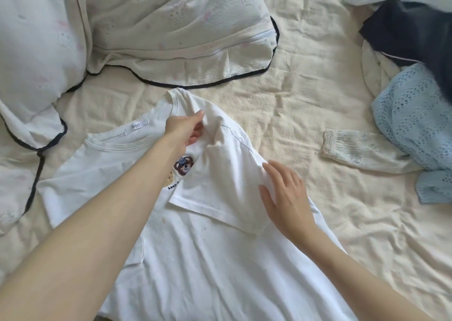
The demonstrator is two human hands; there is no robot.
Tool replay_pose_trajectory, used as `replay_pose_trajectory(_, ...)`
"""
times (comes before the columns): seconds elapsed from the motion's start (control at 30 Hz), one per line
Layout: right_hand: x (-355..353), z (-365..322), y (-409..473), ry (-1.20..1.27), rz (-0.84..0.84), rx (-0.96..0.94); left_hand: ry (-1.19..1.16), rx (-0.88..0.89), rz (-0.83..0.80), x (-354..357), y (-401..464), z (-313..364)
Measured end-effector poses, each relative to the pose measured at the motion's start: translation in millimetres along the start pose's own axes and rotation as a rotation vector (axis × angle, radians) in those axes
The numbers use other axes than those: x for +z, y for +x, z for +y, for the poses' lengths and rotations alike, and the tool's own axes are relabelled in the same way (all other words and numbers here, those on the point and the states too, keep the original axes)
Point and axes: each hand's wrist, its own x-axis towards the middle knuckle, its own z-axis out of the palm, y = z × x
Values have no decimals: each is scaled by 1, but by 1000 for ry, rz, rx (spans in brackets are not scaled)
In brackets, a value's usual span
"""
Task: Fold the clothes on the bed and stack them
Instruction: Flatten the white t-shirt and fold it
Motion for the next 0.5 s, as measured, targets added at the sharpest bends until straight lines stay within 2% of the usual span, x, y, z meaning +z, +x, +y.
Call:
replay_pose_trajectory(0.1, -3, 4, -11, -21, 163, 57, 26, 10, -102, 10, 1, 10)
replay_pose_trajectory(0.17, -8, 3, -18, 55, 233, 211, 42, 125, -73, 16, 3, 21)
replay_pose_trajectory(0.2, -12, 0, -18, 166, 203, 367, 32, 199, -50, 18, 3, 27)
replay_pose_trajectory(0.27, -13, -3, -19, 326, -6, 699, -50, 273, -38, 23, 3, 36)
replay_pose_trajectory(0.33, -13, -4, -18, 485, -109, 878, -77, 258, -73, 28, 3, 34)
replay_pose_trajectory(0.43, -20, -8, 1, 983, -68, 1173, 164, 179, -124, 23, -4, 12)
replay_pose_trajectory(0.5, -25, -8, 18, 1183, -58, 1289, 205, 144, -125, 16, -5, 0)
